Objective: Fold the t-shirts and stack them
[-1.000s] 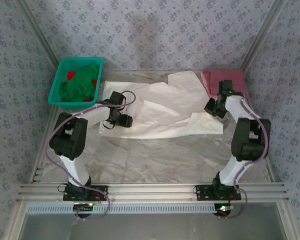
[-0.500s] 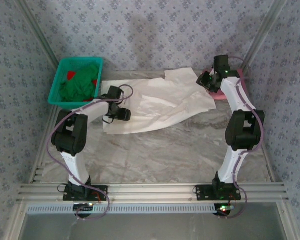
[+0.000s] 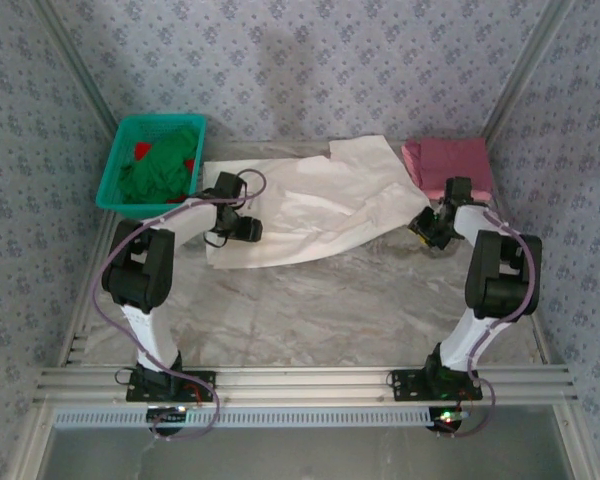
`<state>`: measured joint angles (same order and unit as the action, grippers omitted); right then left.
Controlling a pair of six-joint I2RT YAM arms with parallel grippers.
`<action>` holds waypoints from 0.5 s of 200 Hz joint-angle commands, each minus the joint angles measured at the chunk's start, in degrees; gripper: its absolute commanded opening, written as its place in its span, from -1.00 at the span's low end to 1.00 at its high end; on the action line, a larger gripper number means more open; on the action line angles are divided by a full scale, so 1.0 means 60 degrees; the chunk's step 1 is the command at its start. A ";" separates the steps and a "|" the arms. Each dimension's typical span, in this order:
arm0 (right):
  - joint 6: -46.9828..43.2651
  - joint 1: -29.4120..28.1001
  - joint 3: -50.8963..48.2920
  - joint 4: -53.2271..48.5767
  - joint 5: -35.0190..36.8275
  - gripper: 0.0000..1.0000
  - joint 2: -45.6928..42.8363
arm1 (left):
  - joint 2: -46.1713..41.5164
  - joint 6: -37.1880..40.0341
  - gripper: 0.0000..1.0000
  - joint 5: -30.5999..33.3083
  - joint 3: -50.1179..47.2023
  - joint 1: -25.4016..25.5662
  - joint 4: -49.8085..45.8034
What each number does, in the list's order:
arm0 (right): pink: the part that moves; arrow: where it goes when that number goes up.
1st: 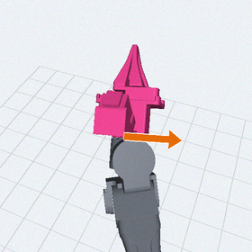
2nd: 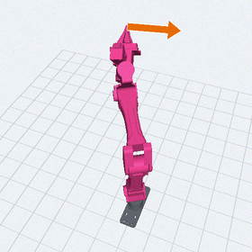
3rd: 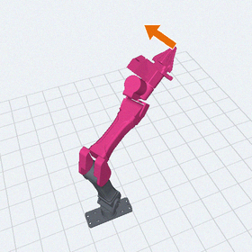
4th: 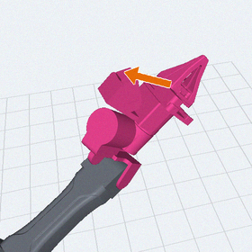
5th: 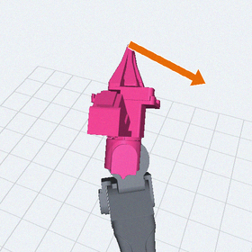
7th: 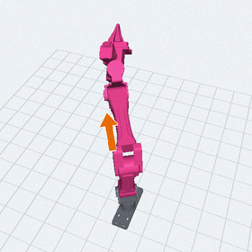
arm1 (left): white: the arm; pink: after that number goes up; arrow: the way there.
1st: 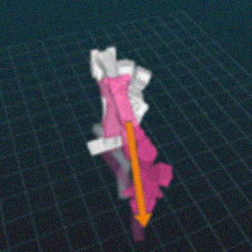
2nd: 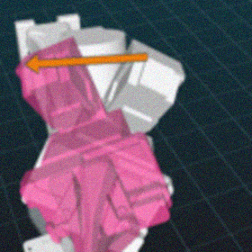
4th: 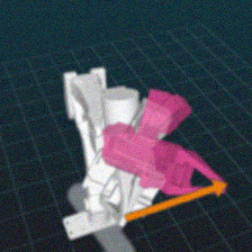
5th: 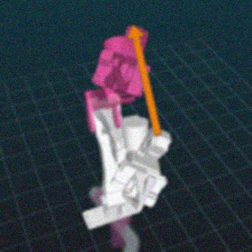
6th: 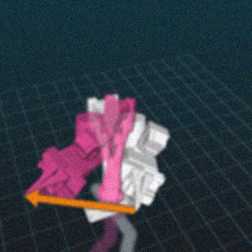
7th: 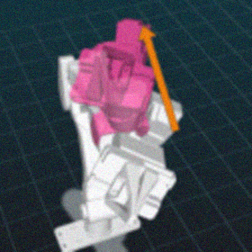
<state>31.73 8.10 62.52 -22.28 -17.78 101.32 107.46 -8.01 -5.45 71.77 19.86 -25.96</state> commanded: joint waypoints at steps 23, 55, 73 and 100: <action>0.0144 0.0214 0.0455 0.1622 -0.1037 -0.36 0.1057 | -0.0381 -0.0146 0.24 -0.0150 0.0174 -0.0051 -0.0228; 0.0295 0.0232 0.0835 0.1883 -0.0954 -0.22 0.1315 | -0.0529 -0.0113 0.24 -0.0054 -0.0029 -0.0050 -0.0305; 0.0435 0.0249 0.0888 0.2000 -0.0992 -0.22 0.1391 | -0.0588 -0.0186 0.24 -0.0098 -0.0149 -0.0045 -0.0245; 0.0447 0.0255 0.1671 0.1775 -0.0866 -0.32 0.1579 | -0.0625 -0.0233 0.24 -0.0146 -0.0227 -0.0050 -0.0168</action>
<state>33.56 9.15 68.51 -12.27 -22.90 109.14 105.65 -8.64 -5.58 71.24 19.86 -26.30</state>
